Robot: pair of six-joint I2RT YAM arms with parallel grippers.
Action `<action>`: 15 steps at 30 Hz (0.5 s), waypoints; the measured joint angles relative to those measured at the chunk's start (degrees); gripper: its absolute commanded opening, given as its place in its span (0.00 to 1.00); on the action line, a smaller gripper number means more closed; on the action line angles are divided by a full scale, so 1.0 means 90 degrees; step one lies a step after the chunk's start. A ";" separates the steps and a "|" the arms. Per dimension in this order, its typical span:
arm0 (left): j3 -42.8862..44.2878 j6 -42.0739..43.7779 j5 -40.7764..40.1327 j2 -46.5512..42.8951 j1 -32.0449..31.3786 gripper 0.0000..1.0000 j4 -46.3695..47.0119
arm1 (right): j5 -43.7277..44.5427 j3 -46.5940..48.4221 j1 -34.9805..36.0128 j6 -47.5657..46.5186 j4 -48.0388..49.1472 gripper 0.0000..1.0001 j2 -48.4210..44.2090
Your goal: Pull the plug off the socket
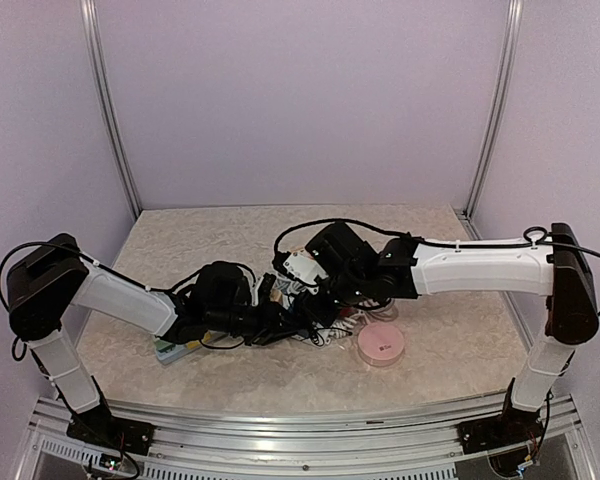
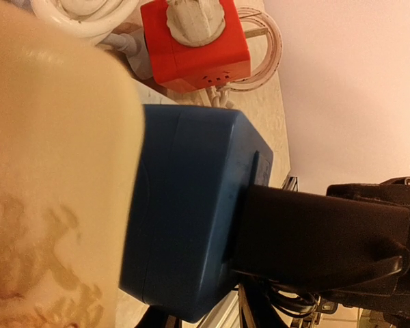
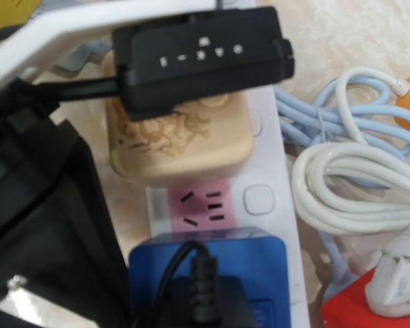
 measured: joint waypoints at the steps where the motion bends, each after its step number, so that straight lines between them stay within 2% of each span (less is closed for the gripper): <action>1: 0.0000 0.0002 0.0000 0.0000 0.0000 0.27 0.0000 | -0.0039 0.0000 -0.0017 0.0007 0.0002 0.00 0.0000; 9: 0.0012 0.0005 0.0019 0.0000 0.0007 0.27 -0.0007 | -0.0029 0.0000 0.0049 -0.0024 0.0002 0.00 -0.0010; 15: 0.0012 0.0058 0.0109 0.0000 0.0027 0.27 -0.0041 | 0.0420 0.0000 0.0279 -0.0100 -0.0002 0.00 -0.0007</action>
